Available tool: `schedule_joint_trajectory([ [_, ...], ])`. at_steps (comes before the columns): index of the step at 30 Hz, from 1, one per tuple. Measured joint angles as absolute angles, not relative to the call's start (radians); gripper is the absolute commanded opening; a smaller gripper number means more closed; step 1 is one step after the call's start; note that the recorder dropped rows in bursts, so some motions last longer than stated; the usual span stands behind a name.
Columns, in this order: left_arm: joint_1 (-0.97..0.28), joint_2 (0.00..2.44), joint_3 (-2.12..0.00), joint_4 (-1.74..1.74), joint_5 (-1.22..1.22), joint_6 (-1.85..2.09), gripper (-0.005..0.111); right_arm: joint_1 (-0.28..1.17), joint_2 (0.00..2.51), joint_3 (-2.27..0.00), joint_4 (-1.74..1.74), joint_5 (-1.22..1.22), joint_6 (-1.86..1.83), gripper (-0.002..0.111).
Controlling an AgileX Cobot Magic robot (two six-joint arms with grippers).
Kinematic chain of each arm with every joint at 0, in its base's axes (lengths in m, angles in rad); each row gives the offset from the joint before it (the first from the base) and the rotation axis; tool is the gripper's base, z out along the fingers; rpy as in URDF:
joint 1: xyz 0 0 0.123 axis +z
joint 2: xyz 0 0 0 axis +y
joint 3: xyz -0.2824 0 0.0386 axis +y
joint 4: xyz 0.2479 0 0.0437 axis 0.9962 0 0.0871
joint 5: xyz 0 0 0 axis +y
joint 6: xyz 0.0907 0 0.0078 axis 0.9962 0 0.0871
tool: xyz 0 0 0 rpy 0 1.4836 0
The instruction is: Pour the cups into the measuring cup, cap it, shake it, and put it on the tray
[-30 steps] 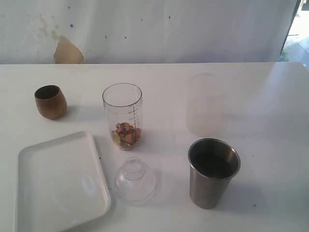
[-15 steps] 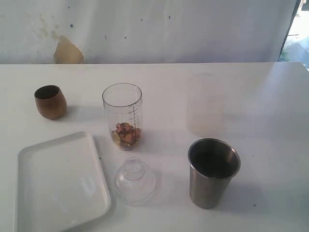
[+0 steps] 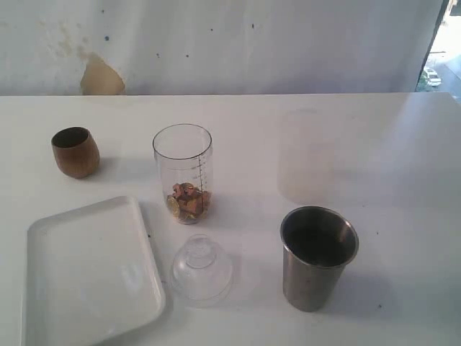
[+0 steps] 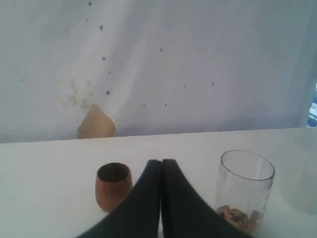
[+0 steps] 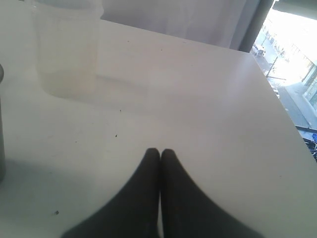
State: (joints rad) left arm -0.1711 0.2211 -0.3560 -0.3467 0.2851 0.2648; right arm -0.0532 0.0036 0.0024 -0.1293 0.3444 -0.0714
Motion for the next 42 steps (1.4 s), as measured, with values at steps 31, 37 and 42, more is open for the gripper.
schedule_joint_trajectory([
  [31,0.067,0.005,-0.004,0.033,0.216,0.030,0.001,-0.053,0.004,0.002,-0.129,0.344,-0.071,0.000],
  [37,0.067,0.005,-0.004,0.033,0.216,0.029,0.001,-0.053,0.004,0.002,-0.129,0.344,-0.071,0.000],
  [42,0.067,0.005,-0.004,0.033,0.216,0.029,0.001,-0.053,0.004,0.002,-0.129,0.344,-0.071,0.000],
])
